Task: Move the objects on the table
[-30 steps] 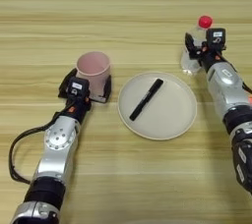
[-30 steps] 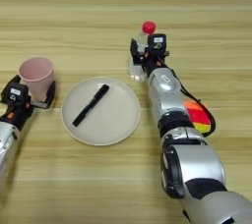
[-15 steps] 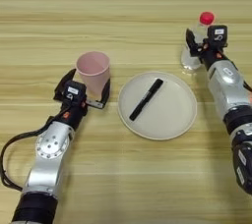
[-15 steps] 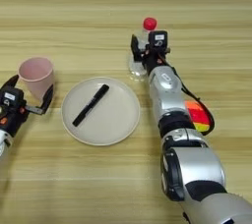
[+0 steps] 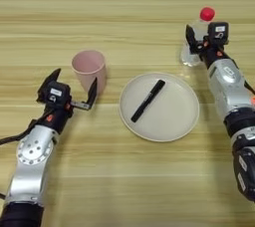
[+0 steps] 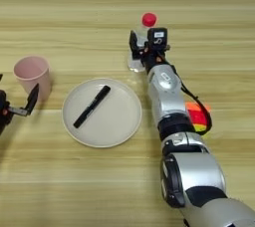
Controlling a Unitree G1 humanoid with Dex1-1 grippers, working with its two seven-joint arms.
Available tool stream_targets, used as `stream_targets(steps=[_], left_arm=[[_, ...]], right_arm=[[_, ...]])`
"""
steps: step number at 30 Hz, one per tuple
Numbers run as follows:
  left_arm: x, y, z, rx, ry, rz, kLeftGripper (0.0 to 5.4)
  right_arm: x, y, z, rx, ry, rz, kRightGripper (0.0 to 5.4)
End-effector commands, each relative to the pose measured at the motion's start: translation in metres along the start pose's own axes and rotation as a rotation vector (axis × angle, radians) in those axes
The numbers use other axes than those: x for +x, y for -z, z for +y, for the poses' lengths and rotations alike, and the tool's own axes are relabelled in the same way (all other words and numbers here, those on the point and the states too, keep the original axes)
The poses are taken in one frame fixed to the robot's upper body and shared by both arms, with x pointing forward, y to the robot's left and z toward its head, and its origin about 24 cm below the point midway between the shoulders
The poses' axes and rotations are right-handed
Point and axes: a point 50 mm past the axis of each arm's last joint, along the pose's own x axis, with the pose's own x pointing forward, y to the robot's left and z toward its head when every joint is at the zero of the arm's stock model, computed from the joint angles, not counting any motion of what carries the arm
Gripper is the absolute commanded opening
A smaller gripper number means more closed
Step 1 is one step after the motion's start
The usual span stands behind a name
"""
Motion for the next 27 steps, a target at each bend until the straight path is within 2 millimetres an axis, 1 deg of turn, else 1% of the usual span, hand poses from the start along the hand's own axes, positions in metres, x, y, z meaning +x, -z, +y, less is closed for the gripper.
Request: stream_targets(steps=[1, 6, 11, 14, 16, 20, 27], left_arm=[[-0.007, -0.01, 0.008, -0.001, 0.017, -0.024, 5.4], [-0.01, -0.02, 0.004, -0.025, 0.054, -0.061, 5.4], [-0.018, -0.044, 0.0, -0.051, 0.108, -0.149, 5.4], [-0.017, -0.053, -0.003, -0.036, 0.139, -0.178, 5.4], [-0.013, -0.057, -0.009, -0.028, 0.176, -0.19, 5.4], [-0.004, -0.06, -0.025, -0.005, 0.239, -0.201, 5.4], [0.009, -0.053, -0.042, 0.036, 0.292, -0.174, 5.4]], right_arm=[[0.004, -0.013, -0.001, -0.006, -0.004, -0.05, 3.16], [0.004, -0.012, 0.0, -0.005, -0.008, -0.047, 3.16], [0.004, -0.013, 0.0, -0.008, -0.01, -0.052, 3.16], [0.002, -0.021, 0.003, -0.013, -0.024, -0.089, 3.16], [0.0, -0.028, 0.008, -0.019, -0.043, -0.125, 3.16], [-0.01, -0.044, 0.018, -0.03, -0.076, -0.183, 3.16], [-0.032, -0.063, 0.03, -0.04, -0.115, -0.224, 3.15]])
